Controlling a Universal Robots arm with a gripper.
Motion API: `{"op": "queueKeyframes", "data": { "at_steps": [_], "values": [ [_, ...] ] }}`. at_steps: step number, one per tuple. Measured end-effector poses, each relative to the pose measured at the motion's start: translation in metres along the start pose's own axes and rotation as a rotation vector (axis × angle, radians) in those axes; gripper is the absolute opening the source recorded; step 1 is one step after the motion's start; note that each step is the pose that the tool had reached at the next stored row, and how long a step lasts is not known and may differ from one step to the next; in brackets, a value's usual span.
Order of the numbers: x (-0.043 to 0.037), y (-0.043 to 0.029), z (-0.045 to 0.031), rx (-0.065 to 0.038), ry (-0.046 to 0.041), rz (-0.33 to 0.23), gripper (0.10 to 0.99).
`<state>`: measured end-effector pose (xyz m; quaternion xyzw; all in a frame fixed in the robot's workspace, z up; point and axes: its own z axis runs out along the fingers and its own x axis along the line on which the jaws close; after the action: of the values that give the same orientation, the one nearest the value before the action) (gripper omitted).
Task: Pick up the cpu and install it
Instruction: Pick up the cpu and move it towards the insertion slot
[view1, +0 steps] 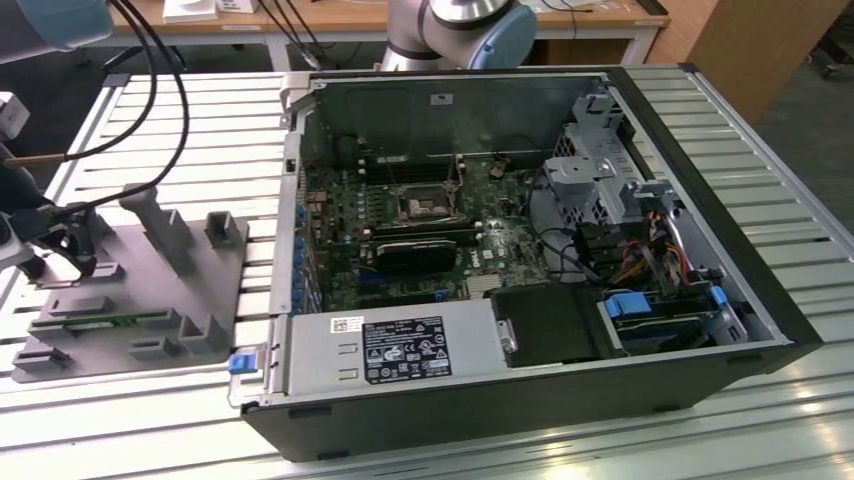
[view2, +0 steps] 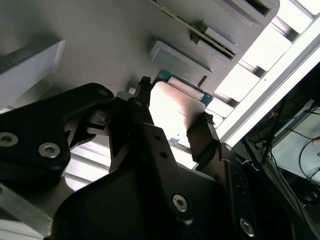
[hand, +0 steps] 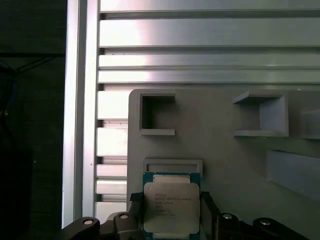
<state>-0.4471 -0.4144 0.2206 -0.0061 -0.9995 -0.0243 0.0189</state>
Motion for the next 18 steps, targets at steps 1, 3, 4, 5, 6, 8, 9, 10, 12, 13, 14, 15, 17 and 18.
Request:
{"op": "queueKeyframes", "data": {
  "at_steps": [1,3,4,5,6,8,9,10,12,13,14,15,17,18],
  "values": [
    [0.0,0.0,-0.0006,0.0,-0.0001,0.0,0.545],
    [0.0001,0.0002,-0.002,0.0,0.0,0.0,0.545],
    [0.0001,0.0002,-0.0023,0.0,-0.0002,0.0,0.545],
    [0.0001,0.0003,-0.0028,0.0,0.0,0.0,0.545],
    [0.0002,0.0003,-0.0033,0.0,0.0,0.0,0.545],
    [0.0002,0.0003,-0.0039,0.0,-0.0001,0.0,0.545],
    [0.0002,0.0004,-0.0041,0.0,-0.0002,0.0,0.545],
    [0.0002,0.0004,-0.0044,0.0,-0.0002,0.0,0.545],
    [0.0002,0.0004,-0.005,0.0,0.0,0.0,0.545],
    [0.0002,0.0004,-0.0051,-0.001,-0.0001,0.0,0.545],
    [0.0002,0.0004,-0.0052,-0.001,-0.0001,0.0,0.545],
    [0.0002,0.0004,-0.0054,-0.001,0.0,0.0,0.545],
    [0.0002,0.0004,-0.0058,-0.001,0.0,0.0,0.545],
    [0.0002,0.0004,-0.006,-0.001,-0.0001,0.0,0.545]
  ]
}}
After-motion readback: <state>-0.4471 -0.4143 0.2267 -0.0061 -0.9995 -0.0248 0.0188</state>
